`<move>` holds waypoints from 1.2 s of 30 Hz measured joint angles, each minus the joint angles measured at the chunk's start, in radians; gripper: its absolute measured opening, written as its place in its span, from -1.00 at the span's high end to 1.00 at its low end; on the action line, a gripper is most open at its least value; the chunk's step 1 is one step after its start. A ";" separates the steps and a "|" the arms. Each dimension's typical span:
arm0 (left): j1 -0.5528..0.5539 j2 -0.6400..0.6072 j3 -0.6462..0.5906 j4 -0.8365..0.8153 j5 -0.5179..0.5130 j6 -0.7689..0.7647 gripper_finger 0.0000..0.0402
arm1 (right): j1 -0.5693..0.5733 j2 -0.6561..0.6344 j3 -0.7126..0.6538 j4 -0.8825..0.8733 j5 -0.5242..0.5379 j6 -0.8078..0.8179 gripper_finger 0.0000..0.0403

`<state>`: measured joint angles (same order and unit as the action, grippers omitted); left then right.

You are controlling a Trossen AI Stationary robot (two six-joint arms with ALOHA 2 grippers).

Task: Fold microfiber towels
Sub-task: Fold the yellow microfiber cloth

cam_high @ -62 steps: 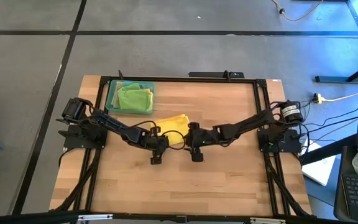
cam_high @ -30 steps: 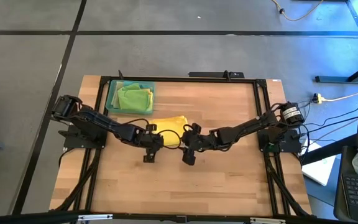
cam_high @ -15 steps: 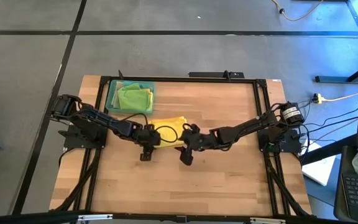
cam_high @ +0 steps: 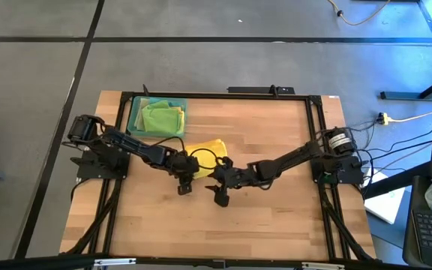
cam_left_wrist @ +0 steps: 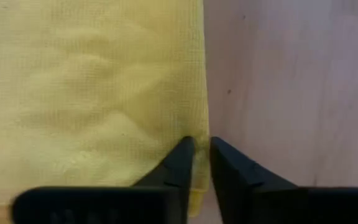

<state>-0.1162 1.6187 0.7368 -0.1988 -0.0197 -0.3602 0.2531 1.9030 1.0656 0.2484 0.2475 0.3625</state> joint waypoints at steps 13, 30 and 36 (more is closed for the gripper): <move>-0.021 0.046 0.005 0.014 0.100 -0.044 0.98 | 0.002 0.123 0.215 -0.038 -0.061 -0.001 -0.11; 0.076 0.049 0.120 -0.003 0.293 -0.216 1.00 | 0.005 0.143 0.233 -0.189 -0.058 -0.078 -0.11; 0.105 0.048 0.140 0.001 0.350 -0.273 1.00 | 0.017 0.181 0.233 -0.145 -0.043 -0.079 -0.11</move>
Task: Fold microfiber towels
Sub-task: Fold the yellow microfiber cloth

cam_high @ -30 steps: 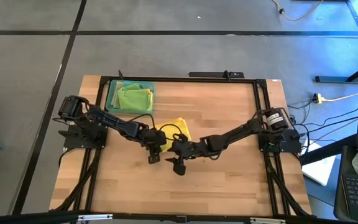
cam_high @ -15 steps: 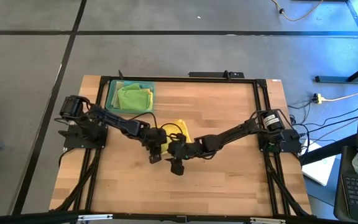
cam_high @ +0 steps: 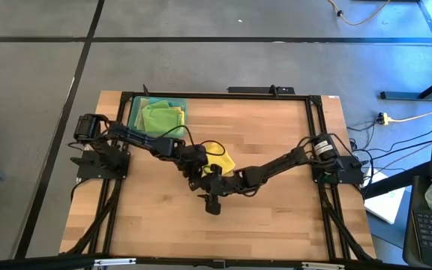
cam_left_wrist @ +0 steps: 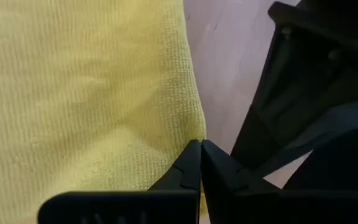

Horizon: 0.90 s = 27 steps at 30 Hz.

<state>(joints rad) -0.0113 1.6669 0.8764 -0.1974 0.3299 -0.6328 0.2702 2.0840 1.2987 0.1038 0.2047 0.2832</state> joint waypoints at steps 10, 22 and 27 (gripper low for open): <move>0.004 0.000 0.000 -0.007 0.051 -0.055 1.00 | 0.007 0.014 0.001 0.013 0.104 0.011 -0.11; 0.006 -0.008 0.007 -0.073 0.129 -0.074 1.00 | 0.045 -0.051 -0.002 -0.094 0.214 -0.007 -0.02; 0.006 -0.007 0.006 -0.036 0.119 -0.118 1.00 | 0.055 -0.046 -0.003 -0.038 0.140 0.000 0.00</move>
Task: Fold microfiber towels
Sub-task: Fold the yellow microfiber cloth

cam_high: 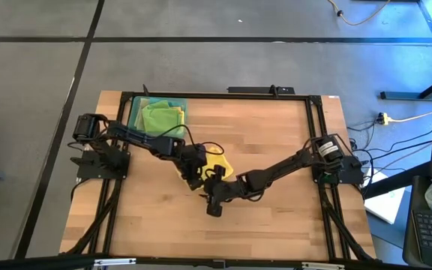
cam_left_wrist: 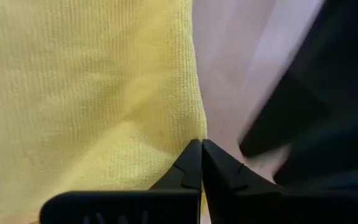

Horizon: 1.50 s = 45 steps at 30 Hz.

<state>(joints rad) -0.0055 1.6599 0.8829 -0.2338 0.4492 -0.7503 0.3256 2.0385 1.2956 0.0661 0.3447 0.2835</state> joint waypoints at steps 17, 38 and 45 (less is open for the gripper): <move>-0.013 0.004 -0.003 0.059 -0.024 -0.110 1.00 | 0.009 0.042 0.002 -0.012 0.051 -0.051 0.00; -0.029 0.003 -0.005 0.079 -0.022 -0.168 1.00 | 0.014 0.029 0.002 -0.003 0.092 -0.053 0.00; -0.028 0.007 -0.009 0.090 -0.020 -0.194 1.00 | 0.013 0.049 0.002 0.024 0.103 -0.071 -0.01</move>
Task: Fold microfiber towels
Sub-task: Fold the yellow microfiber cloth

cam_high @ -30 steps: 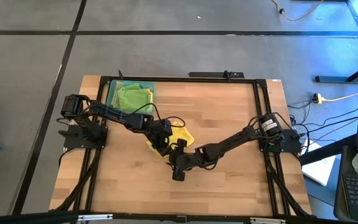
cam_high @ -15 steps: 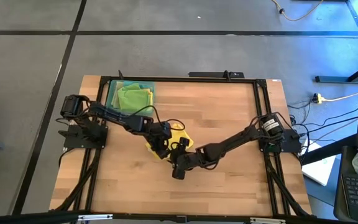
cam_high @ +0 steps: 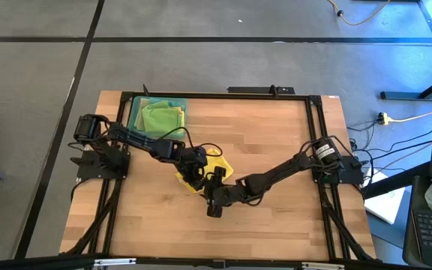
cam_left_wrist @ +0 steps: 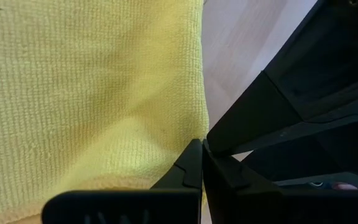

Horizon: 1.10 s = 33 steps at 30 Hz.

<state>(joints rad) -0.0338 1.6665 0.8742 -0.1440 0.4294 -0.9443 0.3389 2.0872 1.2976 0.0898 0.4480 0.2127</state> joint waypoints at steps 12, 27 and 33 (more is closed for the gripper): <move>-0.013 -0.005 0.008 -0.013 0.005 0.021 1.00 | 0.010 -0.030 0.000 -0.038 -0.005 0.016 -0.01; -0.011 -0.007 0.010 0.169 0.045 -0.088 1.00 | -0.010 -0.030 -0.001 -0.064 -0.030 0.013 -0.51; -0.013 -0.007 0.010 0.149 0.053 -0.088 1.00 | -0.011 -0.029 -0.001 -0.050 -0.035 0.011 -0.40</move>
<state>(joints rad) -0.0463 1.6596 0.8837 0.0049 0.4826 -1.0325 0.3282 2.0583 1.2969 0.0400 0.4134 0.2238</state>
